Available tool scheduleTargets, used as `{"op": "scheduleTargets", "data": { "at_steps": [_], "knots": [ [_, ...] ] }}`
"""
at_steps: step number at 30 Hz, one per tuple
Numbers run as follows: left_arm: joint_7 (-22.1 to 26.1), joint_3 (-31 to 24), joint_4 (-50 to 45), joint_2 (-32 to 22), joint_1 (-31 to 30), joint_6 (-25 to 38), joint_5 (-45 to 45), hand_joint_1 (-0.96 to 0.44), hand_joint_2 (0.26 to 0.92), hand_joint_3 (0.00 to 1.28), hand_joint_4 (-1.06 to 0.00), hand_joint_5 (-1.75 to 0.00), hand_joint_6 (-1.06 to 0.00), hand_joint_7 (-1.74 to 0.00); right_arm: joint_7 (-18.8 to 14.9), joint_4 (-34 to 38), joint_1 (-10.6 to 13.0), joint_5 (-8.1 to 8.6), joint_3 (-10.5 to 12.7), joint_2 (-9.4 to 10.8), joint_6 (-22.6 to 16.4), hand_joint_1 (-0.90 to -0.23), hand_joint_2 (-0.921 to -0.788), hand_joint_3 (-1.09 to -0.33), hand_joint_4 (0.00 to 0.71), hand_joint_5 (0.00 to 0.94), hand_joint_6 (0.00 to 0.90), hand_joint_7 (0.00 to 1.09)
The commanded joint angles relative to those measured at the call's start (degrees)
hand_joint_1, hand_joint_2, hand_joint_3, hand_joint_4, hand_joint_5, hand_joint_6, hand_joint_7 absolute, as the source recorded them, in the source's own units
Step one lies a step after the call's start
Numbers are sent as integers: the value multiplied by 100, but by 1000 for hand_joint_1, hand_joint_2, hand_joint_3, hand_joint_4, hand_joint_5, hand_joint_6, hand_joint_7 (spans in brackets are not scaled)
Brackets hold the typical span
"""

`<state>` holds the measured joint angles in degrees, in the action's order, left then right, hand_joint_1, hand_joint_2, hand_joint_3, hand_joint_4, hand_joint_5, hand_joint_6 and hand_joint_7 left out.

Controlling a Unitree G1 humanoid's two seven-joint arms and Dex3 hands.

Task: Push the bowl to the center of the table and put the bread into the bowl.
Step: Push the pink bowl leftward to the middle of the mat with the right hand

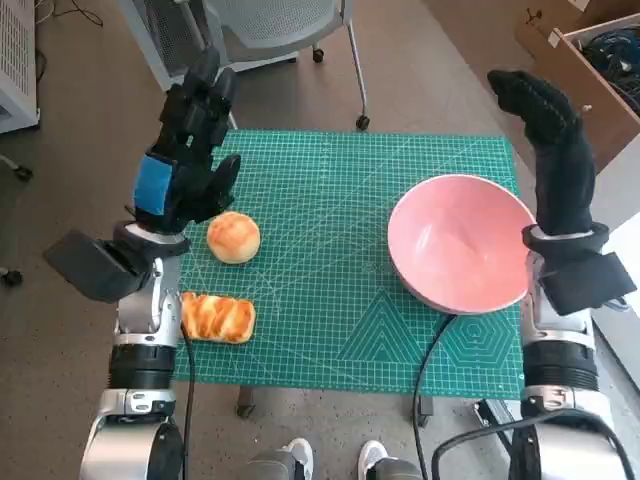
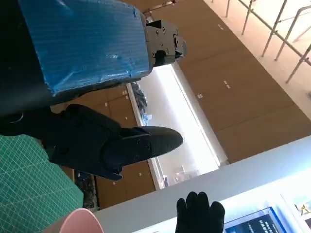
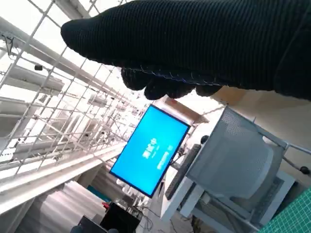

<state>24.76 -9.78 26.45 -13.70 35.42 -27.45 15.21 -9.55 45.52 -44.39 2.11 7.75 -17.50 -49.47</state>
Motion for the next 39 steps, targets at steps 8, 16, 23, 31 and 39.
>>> {"op": "scheduleTargets", "data": {
  "at_steps": [8,16,23,31,39],
  "knots": [
    [-3,-15,4,-57,-24,-3,-58,-652,921,511,1,1,1,-152,-57,151,2,12,16,-38,-5,-726,-921,-830,202,2,269,23],
    [-14,-9,3,-39,-38,-9,-66,-655,921,513,1,1,1,-150,-10,138,57,0,55,-85,8,-726,-921,-831,202,2,268,24],
    [7,-33,45,-41,-44,-28,-57,-664,921,515,1,1,1,-151,-46,264,136,103,197,-195,5,-731,-921,-832,216,8,263,22],
    [45,-69,141,-51,-26,-46,-34,-664,921,516,1,1,1,-151,120,939,42,89,414,-412,-24,-708,-921,-839,189,0,250,16],
    [34,-69,142,-15,-30,-7,-18,-657,921,516,1,1,1,-151,528,1534,-9,-65,509,-582,39,-670,-921,-871,167,0,240,11]
  ]
}}
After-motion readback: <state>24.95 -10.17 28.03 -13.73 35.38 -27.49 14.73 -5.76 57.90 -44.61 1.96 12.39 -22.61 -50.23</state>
